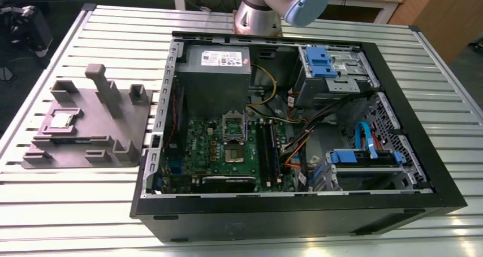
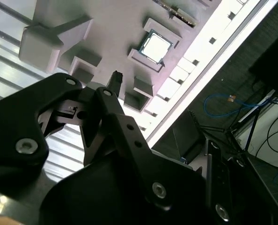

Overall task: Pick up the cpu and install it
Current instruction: 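Pick up the cpu and move it towards the insertion slot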

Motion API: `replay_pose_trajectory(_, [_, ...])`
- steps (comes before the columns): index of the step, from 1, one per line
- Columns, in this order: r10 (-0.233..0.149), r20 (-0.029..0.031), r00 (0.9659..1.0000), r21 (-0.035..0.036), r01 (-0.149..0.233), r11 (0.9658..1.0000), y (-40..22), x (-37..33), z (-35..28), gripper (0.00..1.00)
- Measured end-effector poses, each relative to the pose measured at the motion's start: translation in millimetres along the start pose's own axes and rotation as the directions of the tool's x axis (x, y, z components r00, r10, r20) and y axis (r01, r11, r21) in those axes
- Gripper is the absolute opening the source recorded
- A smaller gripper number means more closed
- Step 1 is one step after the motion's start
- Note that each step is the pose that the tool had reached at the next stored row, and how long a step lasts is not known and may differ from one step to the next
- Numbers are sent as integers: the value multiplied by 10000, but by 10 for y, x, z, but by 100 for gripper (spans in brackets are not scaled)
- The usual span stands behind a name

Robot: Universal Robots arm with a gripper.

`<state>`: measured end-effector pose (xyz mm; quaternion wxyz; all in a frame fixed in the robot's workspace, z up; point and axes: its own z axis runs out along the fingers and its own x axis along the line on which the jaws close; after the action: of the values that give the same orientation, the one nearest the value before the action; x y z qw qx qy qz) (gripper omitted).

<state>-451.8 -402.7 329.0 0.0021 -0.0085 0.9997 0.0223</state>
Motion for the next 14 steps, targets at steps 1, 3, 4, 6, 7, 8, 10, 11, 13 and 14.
replay_pose_trajectory(1, [-13,-1,10000,0,13,10000,-8,1,16,71])
replay_pose_trajectory(3, [-21,-2,10000,-1,21,10000,-27,3,49,71])
replay_pose_trajectory(4, [-21,-1,10000,-1,21,10000,-34,3,67,71])
replay_pose_trajectory(6, [-21,-1,10000,-1,21,10000,-44,4,104,71])
replay_pose_trajectory(7, [-20,-1,10000,0,20,10000,-48,5,121,71])
replay_pose_trajectory(8, [-23,-2,10000,-1,23,10000,-53,4,139,71])
replay_pose_trajectory(10, [-24,-3,10000,0,24,10000,-64,5,174,71])
replay_pose_trajectory(11, [-23,-2,10000,0,23,10000,-68,5,193,71])
replay_pose_trajectory(13, [-22,-2,10000,0,22,10000,-74,6,229,71])
replay_pose_trajectory(14, [-23,-2,10000,0,23,10000,-76,6,247,71])
